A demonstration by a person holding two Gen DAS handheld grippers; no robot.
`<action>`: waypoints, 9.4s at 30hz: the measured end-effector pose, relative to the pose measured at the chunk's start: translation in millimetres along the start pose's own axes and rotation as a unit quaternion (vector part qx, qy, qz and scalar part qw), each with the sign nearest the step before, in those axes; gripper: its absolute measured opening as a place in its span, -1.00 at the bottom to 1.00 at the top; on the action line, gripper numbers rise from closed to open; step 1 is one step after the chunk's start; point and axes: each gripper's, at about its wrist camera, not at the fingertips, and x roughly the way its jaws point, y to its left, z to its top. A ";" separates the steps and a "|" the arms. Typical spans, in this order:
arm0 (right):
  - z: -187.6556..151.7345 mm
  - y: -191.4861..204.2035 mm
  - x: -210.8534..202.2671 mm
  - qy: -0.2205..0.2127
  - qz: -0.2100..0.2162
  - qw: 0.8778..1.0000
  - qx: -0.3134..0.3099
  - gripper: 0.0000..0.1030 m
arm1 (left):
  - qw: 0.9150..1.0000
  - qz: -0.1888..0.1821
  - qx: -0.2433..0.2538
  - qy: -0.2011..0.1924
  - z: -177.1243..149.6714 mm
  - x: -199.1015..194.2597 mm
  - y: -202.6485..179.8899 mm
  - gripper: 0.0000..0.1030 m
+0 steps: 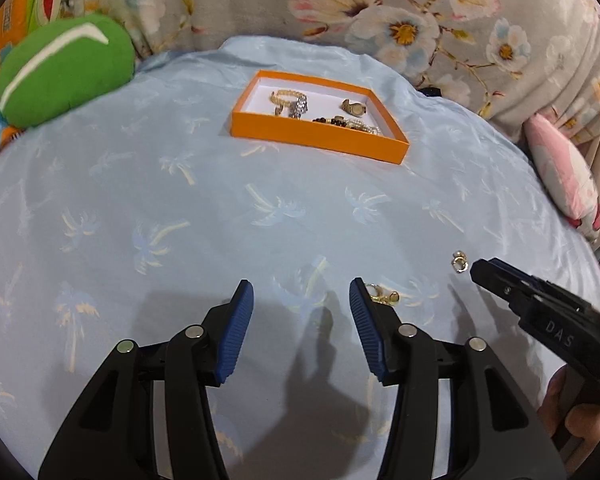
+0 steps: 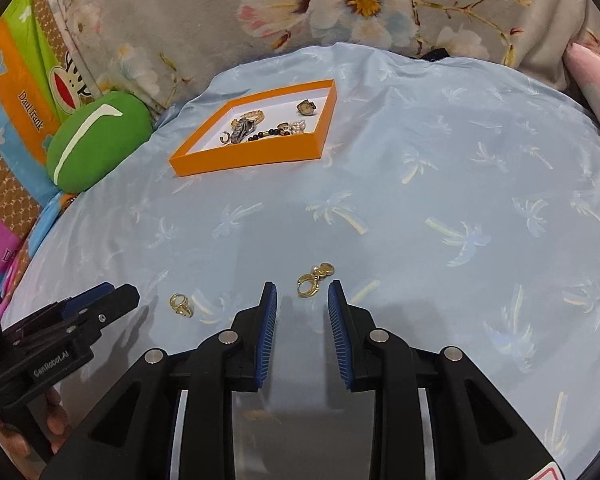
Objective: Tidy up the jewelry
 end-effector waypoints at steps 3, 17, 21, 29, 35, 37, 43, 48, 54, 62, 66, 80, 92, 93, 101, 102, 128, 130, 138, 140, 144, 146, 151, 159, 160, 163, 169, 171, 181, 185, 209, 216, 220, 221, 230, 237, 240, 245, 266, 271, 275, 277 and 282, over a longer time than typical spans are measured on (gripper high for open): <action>2.0 1.5 5.9 0.008 -0.005 1.000 0.006 -0.48 | 1.000 0.000 0.008 0.000 0.0 0.5 -3.0 0.16; 7.9 6.9 19.8 0.026 -0.047 0.998 0.012 -0.81 | 1.000 -0.016 0.010 0.013 0.8 5.3 -3.4 0.16; 6.9 7.6 17.7 0.026 -0.050 0.998 0.005 -0.92 | 0.999 -0.010 0.030 0.024 -0.4 7.9 -12.1 0.16; -6.1 -5.6 0.9 0.022 -0.041 0.999 0.024 -0.93 | 0.998 -0.004 0.050 0.043 -1.5 18.1 -37.4 0.16; -11.9 -13.6 -4.9 0.023 -0.027 0.999 0.038 -0.93 | 0.997 0.023 0.054 0.045 2.0 26.5 -51.9 0.11; -12.3 -14.8 -4.7 0.023 -0.024 0.999 0.041 -0.93 | 0.997 0.028 0.053 0.044 2.6 26.8 -53.7 -0.03; -12.9 -15.3 -4.6 0.023 -0.017 0.999 0.044 -0.93 | 0.998 0.025 0.035 0.039 4.2 24.8 -47.8 -0.55; -13.3 -14.4 -5.8 0.020 -0.010 0.999 0.042 -0.93 | 0.999 0.020 0.030 0.038 3.3 22.7 -44.5 -0.55; -15.5 -11.7 -9.4 0.016 0.001 0.999 0.034 -0.94 | 0.999 0.024 0.020 0.036 -0.1 16.4 -35.2 -0.56; -18.5 -9.8 -10.6 0.020 0.009 0.999 0.030 -0.94 | 0.999 0.027 -0.003 0.033 -5.4 7.5 -12.9 -0.55; -16.6 -4.4 -14.6 0.007 -0.005 1.000 0.018 -0.41 | 0.999 0.025 -0.004 0.033 -5.5 7.5 -10.8 -0.55; -5.3 7.5 7.0 0.032 -0.051 0.998 -0.012 -0.75 | 0.999 0.020 -0.007 0.033 -5.9 7.6 -11.9 -0.55; -10.5 -0.9 -8.1 0.016 -0.017 1.000 0.019 -0.76 | 0.999 0.013 -0.011 0.031 -5.8 6.5 -11.0 -0.55; -10.0 -0.7 -10.1 0.014 -0.013 1.000 0.021 -0.76 | 0.999 0.014 -0.012 0.030 -5.6 6.2 -10.8 -0.55; 1.2 5.2 -20.5 0.000 0.002 1.000 0.017 -0.76 | 0.999 0.017 -0.013 0.028 -2.0 5.8 -9.6 -0.55; 3.4 5.8 -20.7 -0.001 0.005 1.000 0.016 -0.76 | 0.999 0.016 -0.014 0.027 0.1 5.5 -8.7 -0.55; 201.2 43.8 116.2 -0.026 0.032 0.998 -0.047 -0.76 | 0.998 0.049 0.020 -0.029 179.9 111.1 10.3 -0.55; 212.0 44.3 131.5 -0.025 0.030 0.998 -0.049 -0.76 | 0.998 0.050 0.020 -0.026 190.4 128.3 10.2 -0.55; 232.0 44.1 185.8 -0.003 0.022 0.998 -0.056 -0.75 | 0.999 0.048 0.014 -0.005 208.3 178.2 14.5 -0.55; 232.7 44.2 192.6 0.002 0.025 0.998 -0.059 -0.75 | 0.999 0.048 0.014 -0.005 209.9 181.9 15.1 -0.55; 233.3 42.3 195.2 -0.004 0.025 0.998 -0.055 -0.73 | 0.999 0.041 0.014 -0.009 210.8 182.8 15.0 -0.47; 233.6 39.0 190.2 -0.012 0.030 0.998 -0.048 -0.73 | 0.998 0.052 0.016 -0.019 209.6 179.9 14.5 -0.13; 222.5 24.1 158.7 -0.030 0.039 0.998 -0.024 -0.71 | 0.998 0.052 0.007 -0.041 205.9 161.9 19.0 -0.12; 143.1 8.0 96.0 -0.033 0.014 0.999 -0.017 -0.56 | 0.997 0.053 -0.006 -0.051 152.6 111.4 27.0 -0.10; 132.3 8.6 90.7 -0.031 0.013 0.999 -0.016 -0.55 | 0.997 0.049 -0.009 -0.051 142.2 103.3 26.4 -0.10; 103.6 16.2 74.6 -0.036 -0.009 0.999 -0.032 -0.31 | 0.998 0.052 -0.008 -0.043 114.6 88.1 20.6 0.06; 67.7 34.4 51.1 -0.043 -0.030 0.997 -0.062 0.03 | 0.997 0.054 -0.034 -0.035 82.1 62.0 21.9 0.25; 59.2 37.2 44.5 -0.044 -0.032 0.997 -0.060 0.11 | 0.997 0.062 -0.037 -0.037 75.8 55.7 21.2 0.25; 37.9 50.0 27.3 -0.049 -0.074 0.994 -0.062 0.56 | 0.994 0.097 -0.038 -0.034 59.1 40.4 14.5 0.42; 37.6 46.7 27.8 -0.045 -0.085 0.994 -0.054 0.65 | 0.993 0.108 -0.039 -0.030 56.1 39.0 14.1 0.45; 39.6 46.3 33.4 -0.035 -0.104 0.993 -0.051 0.66 | 0.986 0.161 -0.028 -0.012 57.3 47.5 10.1 0.52; 39.7 46.2 30.0 -0.043 -0.102 0.993 -0.047 0.66 | 0.986 0.168 -0.021 -0.016 57.4 46.1 6.7 0.53; 40.4 45.5 30.8 -0.043 -0.102 0.993 -0.046 0.66 | 0.985 0.172 -0.019 -0.017 57.5 45.3 5.0 0.53; 40.1 45.2 30.7 -0.043 -0.101 0.993 -0.046 0.66 | 0.985 0.172 -0.019 -0.018 57.5 45.2 4.8 0.53; 40.1 45.1 30.6 -0.043 -0.102 0.993 -0.046 0.66 | 0.984 0.177 -0.018 -0.019 57.2 44.2 5.1 0.53; 40.4 44.9 30.4 -0.043 -0.102 0.993 -0.047 0.67 | 0.983 0.183 -0.017 -0.021 57.4 43.2 6.1 0.53; 40.8 44.7 30.7 -0.043 -0.102 0.993 -0.047 0.66 | 0.982 0.187 -0.015 -0.023 56.9 42.2 5.4 0.53; 40.4 45.0 30.2 -0.043 -0.102 0.993 -0.047 0.66 | 0.981 0.191 -0.014 -0.024 57.0 42.5 3.3 0.53; 41.7 44.2 30.9 -0.041 -0.103 0.993 -0.047 0.66 | 0.981 0.192 -0.013 -0.024 57.1 43.0 3.3 0.53; 41.7 44.2 31.0 -0.041 -0.104 0.993 -0.047 0.66 | 0.981 0.192 -0.013 -0.023 57.1 43.3 2.9 0.53; 41.7 44.3 31.0 -0.041 -0.104 0.993 -0.047 0.67 | 0.981 0.190 -0.013 -0.022 57.1 42.7 2.3 0.53; 42.2 43.4 31.2 -0.040 -0.104 0.993 -0.047 0.67 | 0.981 0.190 -0.013 -0.022 57.2 42.9 2.4 0.53; 42.0 44.0 31.1 -0.041 -0.104 0.993 -0.047 0.66 | 0.981 0.191 -0.013 -0.022 57.2 42.9 2.3 0.53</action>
